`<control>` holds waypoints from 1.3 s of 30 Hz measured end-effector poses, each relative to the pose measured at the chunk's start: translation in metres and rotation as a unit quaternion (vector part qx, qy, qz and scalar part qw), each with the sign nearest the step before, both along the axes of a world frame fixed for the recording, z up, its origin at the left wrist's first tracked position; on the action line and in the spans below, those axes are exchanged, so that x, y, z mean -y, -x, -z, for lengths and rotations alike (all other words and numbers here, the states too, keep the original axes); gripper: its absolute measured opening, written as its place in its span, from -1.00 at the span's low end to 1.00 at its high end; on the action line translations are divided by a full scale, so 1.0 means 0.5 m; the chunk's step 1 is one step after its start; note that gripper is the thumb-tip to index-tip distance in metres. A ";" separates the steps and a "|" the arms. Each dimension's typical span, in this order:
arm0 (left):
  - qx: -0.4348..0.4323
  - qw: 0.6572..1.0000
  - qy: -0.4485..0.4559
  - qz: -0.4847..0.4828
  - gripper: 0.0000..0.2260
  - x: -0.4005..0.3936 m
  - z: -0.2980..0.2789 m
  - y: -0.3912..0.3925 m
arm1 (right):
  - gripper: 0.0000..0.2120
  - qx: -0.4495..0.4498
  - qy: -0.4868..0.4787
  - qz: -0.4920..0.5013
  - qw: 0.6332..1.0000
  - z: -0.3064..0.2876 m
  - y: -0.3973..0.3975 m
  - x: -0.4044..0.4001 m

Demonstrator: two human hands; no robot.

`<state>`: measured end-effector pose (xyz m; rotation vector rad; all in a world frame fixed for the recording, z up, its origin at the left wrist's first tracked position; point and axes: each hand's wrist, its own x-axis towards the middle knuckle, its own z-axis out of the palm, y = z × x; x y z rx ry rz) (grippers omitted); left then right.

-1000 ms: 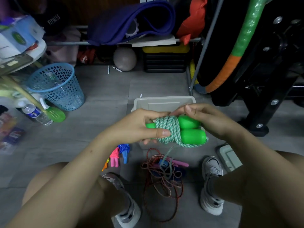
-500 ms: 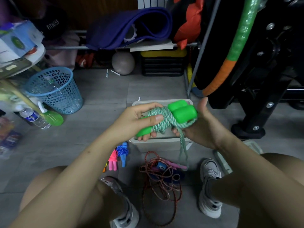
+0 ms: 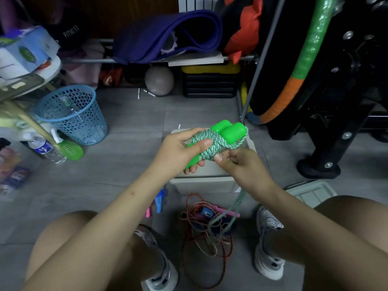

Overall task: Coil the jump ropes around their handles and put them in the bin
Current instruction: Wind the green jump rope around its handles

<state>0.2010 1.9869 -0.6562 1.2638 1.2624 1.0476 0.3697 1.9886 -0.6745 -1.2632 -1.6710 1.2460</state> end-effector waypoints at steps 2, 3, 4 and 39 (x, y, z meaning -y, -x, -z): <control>-0.016 1.000 -0.004 -0.006 -0.78 0.002 0.004 -0.003 | -0.81 0.010 0.004 0.014 1.000 0.002 0.000 0.005; -0.031 0.999 -0.007 -0.017 -0.78 0.002 0.006 -0.003 | -0.79 0.030 0.007 0.014 0.999 0.004 0.001 0.009; -0.046 0.998 -0.010 -0.031 -0.77 0.000 0.007 -0.003 | -0.77 0.059 0.011 0.004 0.998 0.005 0.000 0.012; -0.239 0.958 -0.043 0.152 -0.39 0.029 -0.011 -0.015 | -0.92 0.201 -0.202 -0.095 0.954 -0.061 -0.090 -0.062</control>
